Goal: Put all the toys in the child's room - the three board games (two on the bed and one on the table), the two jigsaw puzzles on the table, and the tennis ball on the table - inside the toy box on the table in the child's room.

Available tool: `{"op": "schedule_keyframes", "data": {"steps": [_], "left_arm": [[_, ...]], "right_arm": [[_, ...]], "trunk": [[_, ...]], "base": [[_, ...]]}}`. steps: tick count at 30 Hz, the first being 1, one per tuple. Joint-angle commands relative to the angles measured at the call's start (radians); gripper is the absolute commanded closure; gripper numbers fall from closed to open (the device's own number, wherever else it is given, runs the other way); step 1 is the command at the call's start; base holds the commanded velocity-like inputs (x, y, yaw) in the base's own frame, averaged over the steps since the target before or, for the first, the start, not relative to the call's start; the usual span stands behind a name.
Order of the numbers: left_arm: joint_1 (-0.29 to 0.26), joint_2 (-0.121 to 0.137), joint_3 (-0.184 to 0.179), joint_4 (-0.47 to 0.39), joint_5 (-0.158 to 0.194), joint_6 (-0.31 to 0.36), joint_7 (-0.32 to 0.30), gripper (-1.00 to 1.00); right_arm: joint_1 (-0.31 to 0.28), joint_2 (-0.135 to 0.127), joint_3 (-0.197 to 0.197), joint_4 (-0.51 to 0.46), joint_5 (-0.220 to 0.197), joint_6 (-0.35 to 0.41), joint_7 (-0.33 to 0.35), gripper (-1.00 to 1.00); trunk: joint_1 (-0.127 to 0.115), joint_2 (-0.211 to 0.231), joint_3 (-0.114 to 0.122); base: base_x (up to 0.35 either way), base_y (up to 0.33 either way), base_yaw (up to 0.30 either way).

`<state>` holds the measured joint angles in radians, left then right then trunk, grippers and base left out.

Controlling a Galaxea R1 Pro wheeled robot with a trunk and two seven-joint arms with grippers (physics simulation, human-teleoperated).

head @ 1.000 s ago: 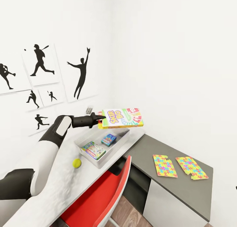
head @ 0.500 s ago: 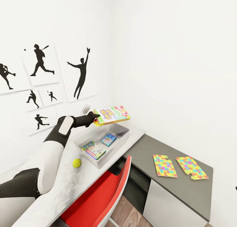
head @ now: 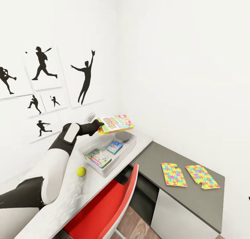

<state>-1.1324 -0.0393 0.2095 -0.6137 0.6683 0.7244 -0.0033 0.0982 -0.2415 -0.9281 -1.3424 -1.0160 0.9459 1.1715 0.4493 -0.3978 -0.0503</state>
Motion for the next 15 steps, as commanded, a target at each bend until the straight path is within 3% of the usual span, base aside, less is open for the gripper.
{"op": "schedule_keyframes", "data": {"steps": [1, 7, 15], "left_arm": [[-0.001, -0.005, 0.021, 0.002, 0.012, 0.005, 0.026, 1.0], [-0.001, -0.021, 0.107, 0.034, 0.02, 0.0, 0.14, 1.0], [-0.001, -0.023, 0.125, 0.077, 0.024, -0.027, 0.183, 1.0]], "right_arm": [[0.0, -0.001, 0.0, 0.0, -0.003, 0.005, 0.0, -1.0], [0.0, -0.002, -0.001, -0.001, -0.003, 0.006, 0.0, -1.0], [0.0, -0.002, -0.001, 0.0, -0.004, 0.011, 0.001, -1.0]], "trunk": [[0.001, -0.002, -0.002], [0.001, -0.002, -0.002], [0.001, -0.002, -0.01]], "base": [[0.0, 0.0, 0.0], [0.0, 0.0, 0.0], [0.0, 0.0, 0.0]]}}
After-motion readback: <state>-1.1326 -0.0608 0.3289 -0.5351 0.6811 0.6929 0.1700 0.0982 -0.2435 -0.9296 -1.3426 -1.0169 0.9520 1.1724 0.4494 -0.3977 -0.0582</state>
